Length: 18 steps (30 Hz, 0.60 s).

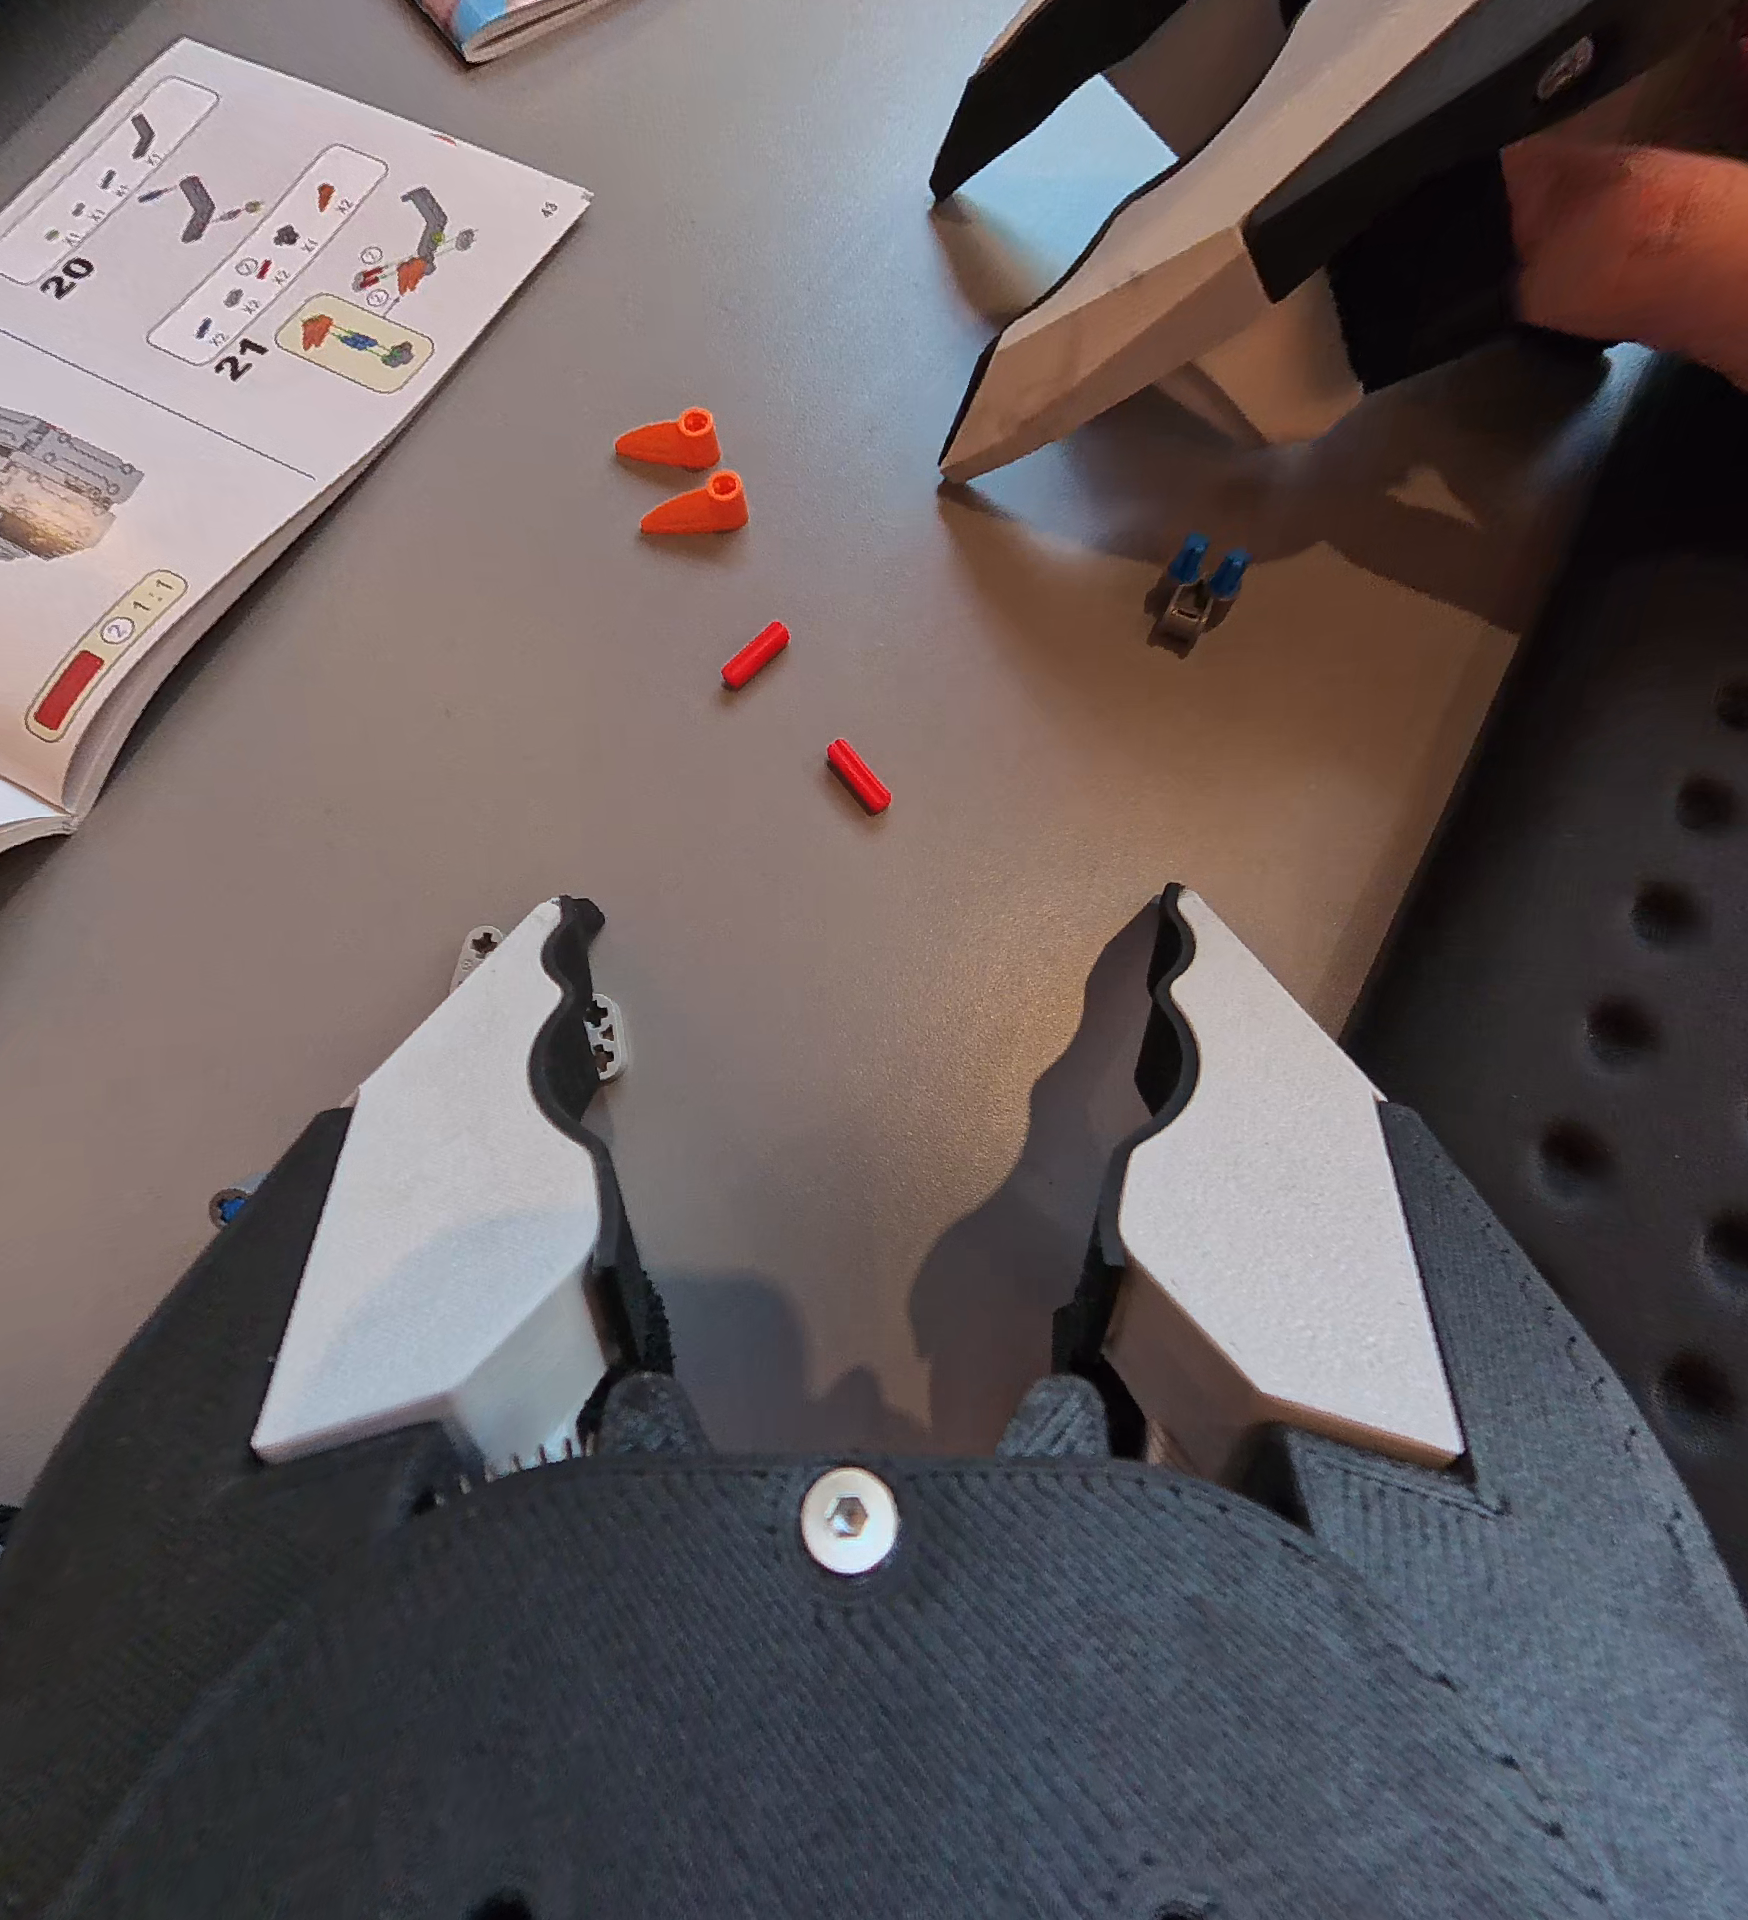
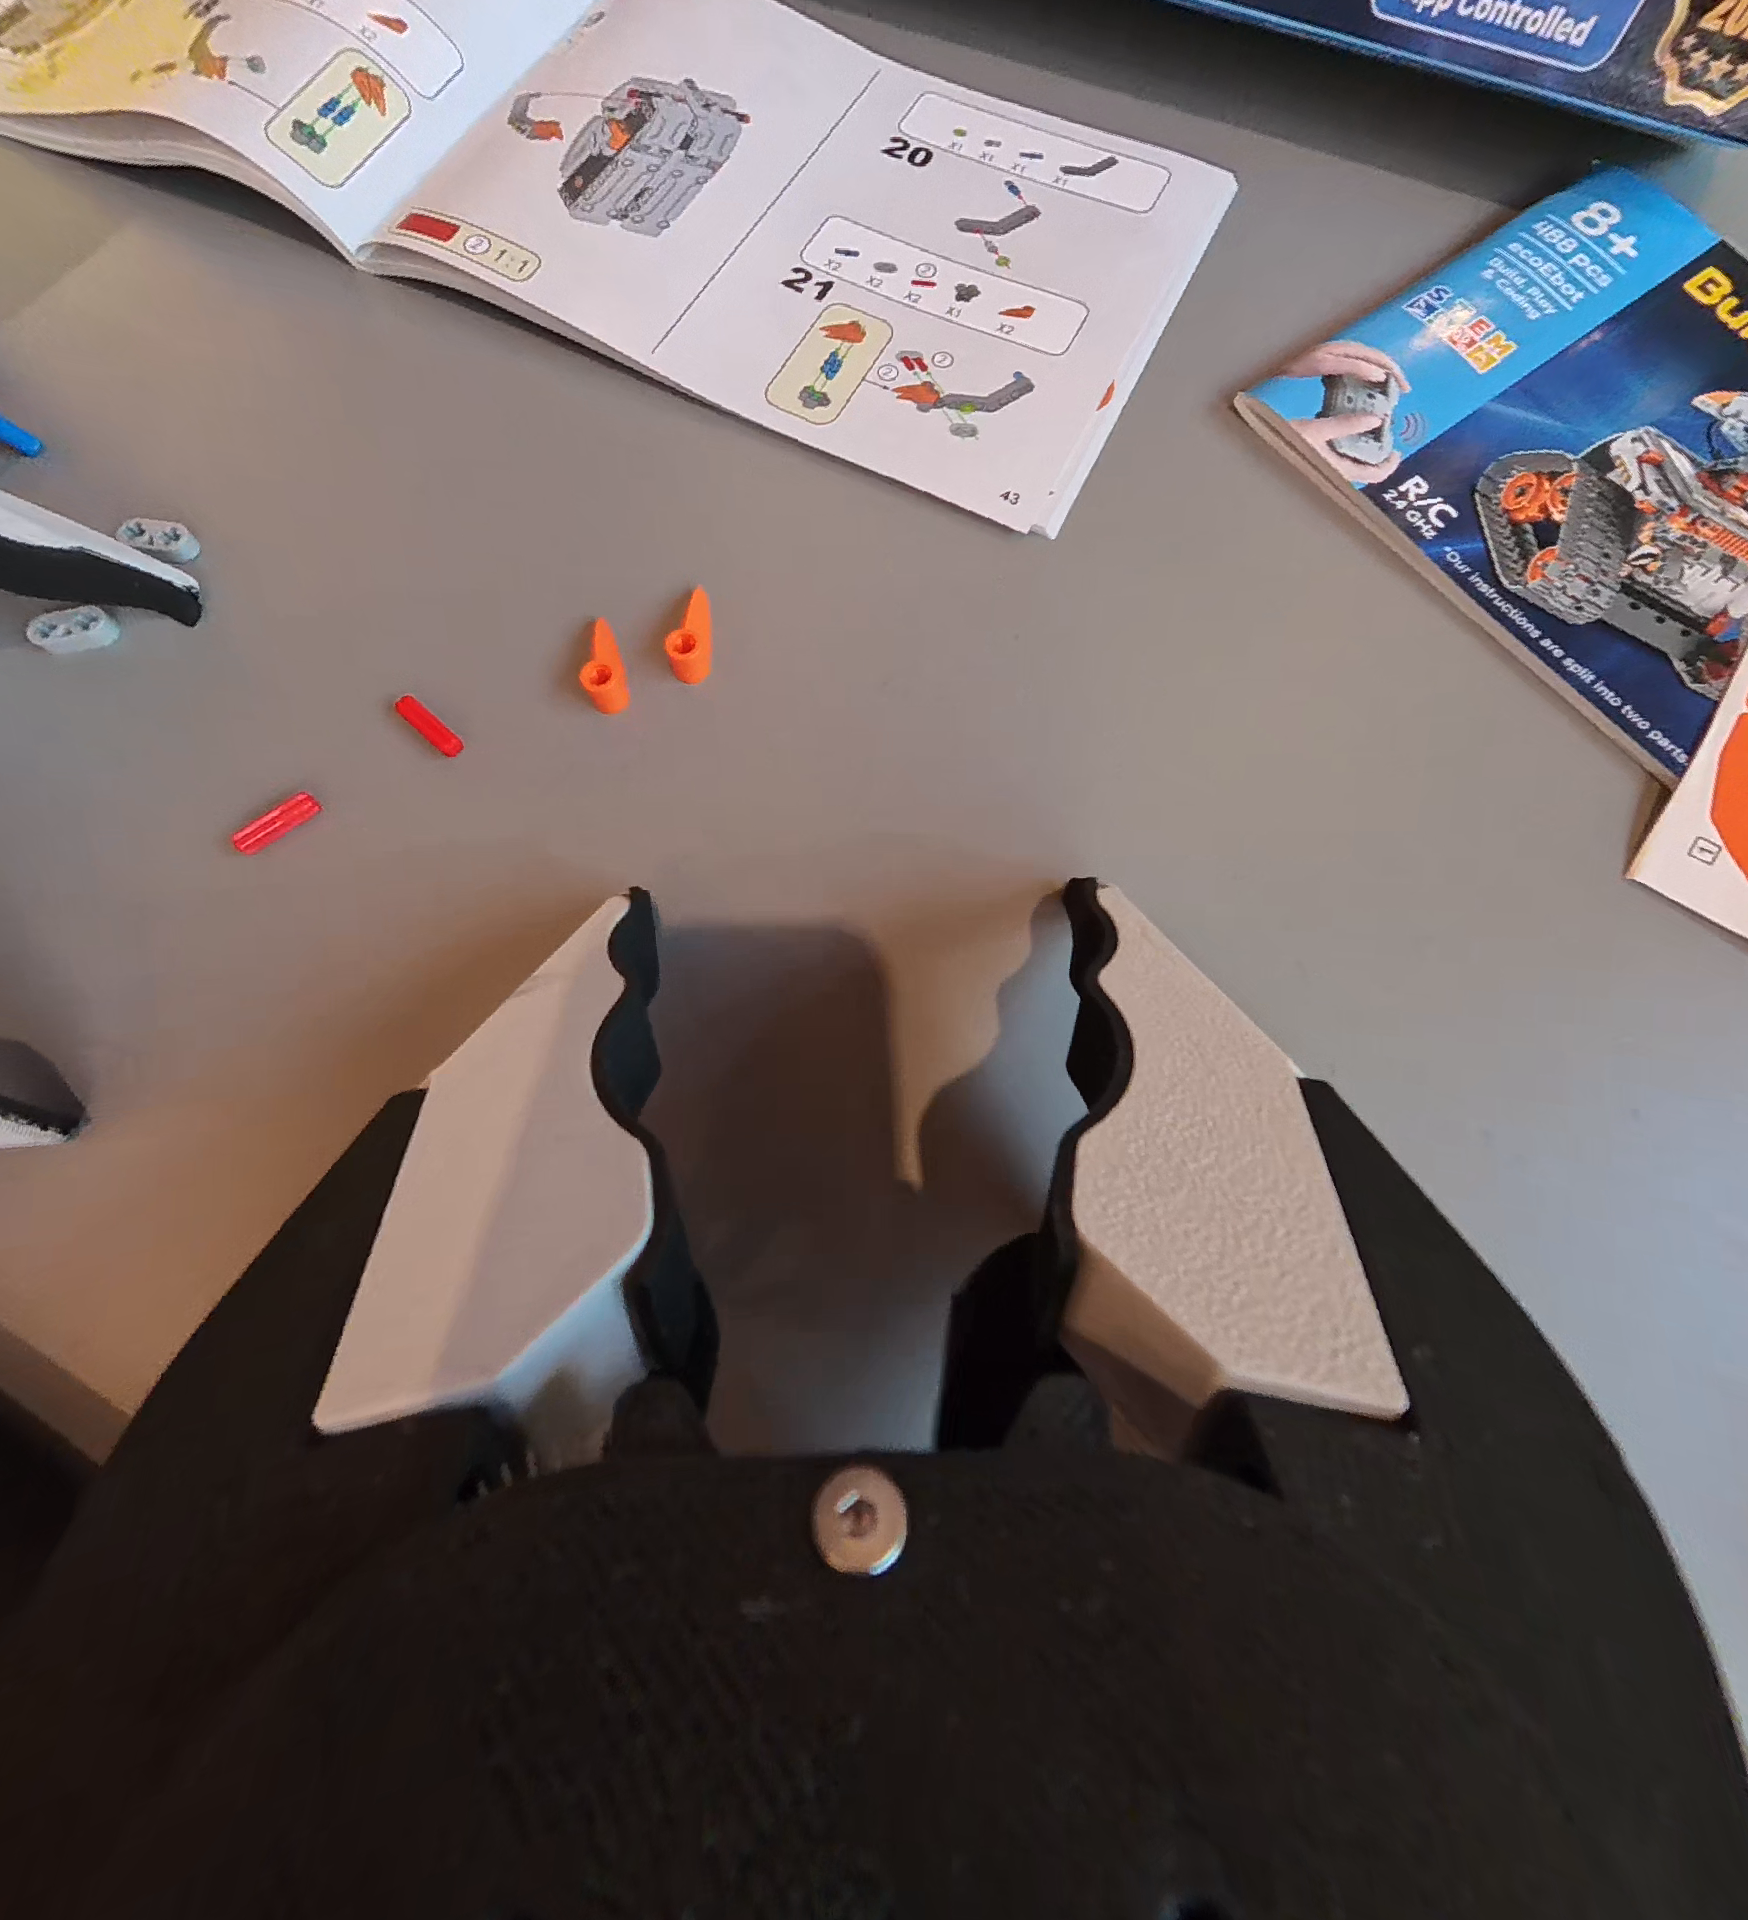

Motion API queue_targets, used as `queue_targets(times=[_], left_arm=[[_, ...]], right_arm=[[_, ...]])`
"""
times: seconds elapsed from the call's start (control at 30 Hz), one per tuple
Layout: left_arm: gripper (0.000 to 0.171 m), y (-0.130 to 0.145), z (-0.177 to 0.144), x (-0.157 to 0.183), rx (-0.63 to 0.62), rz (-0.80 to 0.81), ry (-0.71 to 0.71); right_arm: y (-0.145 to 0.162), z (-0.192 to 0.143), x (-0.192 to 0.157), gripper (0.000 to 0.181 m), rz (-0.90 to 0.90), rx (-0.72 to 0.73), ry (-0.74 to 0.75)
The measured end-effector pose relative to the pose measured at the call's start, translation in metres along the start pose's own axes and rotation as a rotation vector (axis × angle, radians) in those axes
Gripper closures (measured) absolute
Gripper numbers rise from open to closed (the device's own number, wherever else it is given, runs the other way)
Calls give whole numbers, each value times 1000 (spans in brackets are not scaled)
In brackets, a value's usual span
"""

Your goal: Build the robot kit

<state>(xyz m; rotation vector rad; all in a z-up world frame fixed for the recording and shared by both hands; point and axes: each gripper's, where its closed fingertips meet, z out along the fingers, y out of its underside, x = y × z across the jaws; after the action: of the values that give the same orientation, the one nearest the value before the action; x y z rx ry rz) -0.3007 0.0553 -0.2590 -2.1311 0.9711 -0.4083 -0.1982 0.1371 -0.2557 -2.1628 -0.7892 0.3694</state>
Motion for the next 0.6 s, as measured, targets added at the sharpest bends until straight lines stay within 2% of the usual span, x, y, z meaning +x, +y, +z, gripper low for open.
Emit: queue_targets(times=[0.47,0.6], left_arm=[[65,0,0,0,0,0,0],[65,0,0,0,0,0,0]], right_arm=[[-2,4,-5,74,17,-4,-26],[1,5,-10,63,-44,-26,-48]])
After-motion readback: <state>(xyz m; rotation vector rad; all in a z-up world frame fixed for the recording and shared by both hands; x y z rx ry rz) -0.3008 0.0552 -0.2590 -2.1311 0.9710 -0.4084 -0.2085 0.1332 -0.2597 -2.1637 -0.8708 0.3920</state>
